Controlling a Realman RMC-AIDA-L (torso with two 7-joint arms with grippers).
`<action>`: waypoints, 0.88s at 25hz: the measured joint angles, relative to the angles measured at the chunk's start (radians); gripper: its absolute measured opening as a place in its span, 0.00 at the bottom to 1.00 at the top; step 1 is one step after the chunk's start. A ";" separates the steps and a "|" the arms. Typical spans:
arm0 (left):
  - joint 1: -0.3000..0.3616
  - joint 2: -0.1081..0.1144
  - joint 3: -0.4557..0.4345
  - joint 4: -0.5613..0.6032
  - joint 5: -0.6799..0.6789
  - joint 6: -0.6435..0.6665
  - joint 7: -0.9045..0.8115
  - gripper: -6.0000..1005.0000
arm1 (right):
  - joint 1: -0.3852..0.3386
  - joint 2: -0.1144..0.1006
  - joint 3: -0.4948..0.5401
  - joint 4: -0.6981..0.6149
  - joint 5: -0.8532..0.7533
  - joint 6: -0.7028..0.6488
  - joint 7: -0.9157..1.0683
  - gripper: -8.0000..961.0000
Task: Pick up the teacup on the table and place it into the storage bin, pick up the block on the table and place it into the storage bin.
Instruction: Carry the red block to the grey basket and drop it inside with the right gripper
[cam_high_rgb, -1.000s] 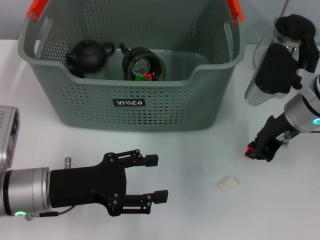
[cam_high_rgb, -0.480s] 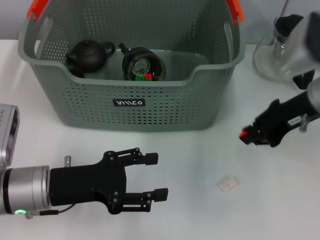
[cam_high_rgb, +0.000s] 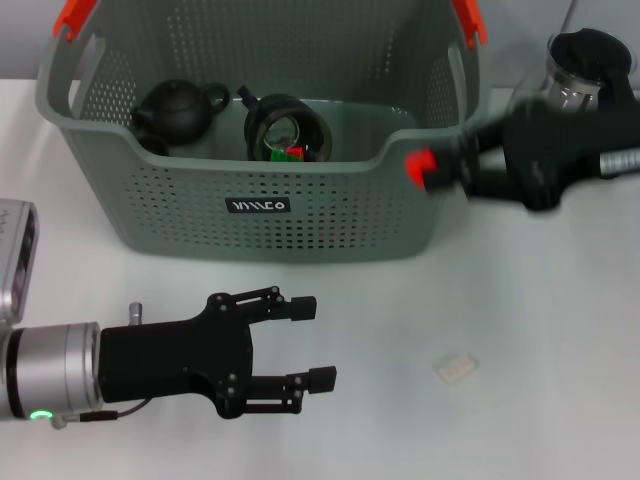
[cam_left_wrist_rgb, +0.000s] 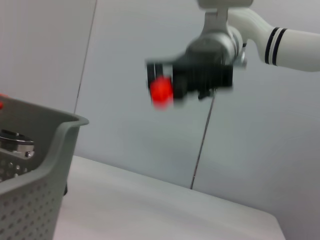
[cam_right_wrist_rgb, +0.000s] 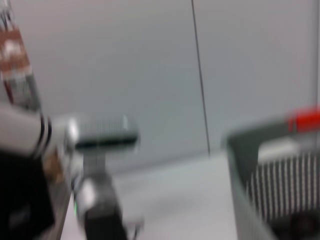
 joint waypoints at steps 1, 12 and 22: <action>0.000 0.000 -0.004 0.000 0.000 0.000 0.000 0.81 | 0.004 0.002 0.002 -0.002 0.044 0.010 0.005 0.19; 0.004 0.001 -0.027 -0.001 0.000 -0.001 -0.001 0.81 | 0.234 0.015 -0.203 -0.049 -0.106 0.528 0.393 0.20; 0.011 -0.001 -0.049 -0.001 0.000 0.000 -0.003 0.81 | 0.485 0.042 -0.462 0.188 -0.415 0.754 0.623 0.21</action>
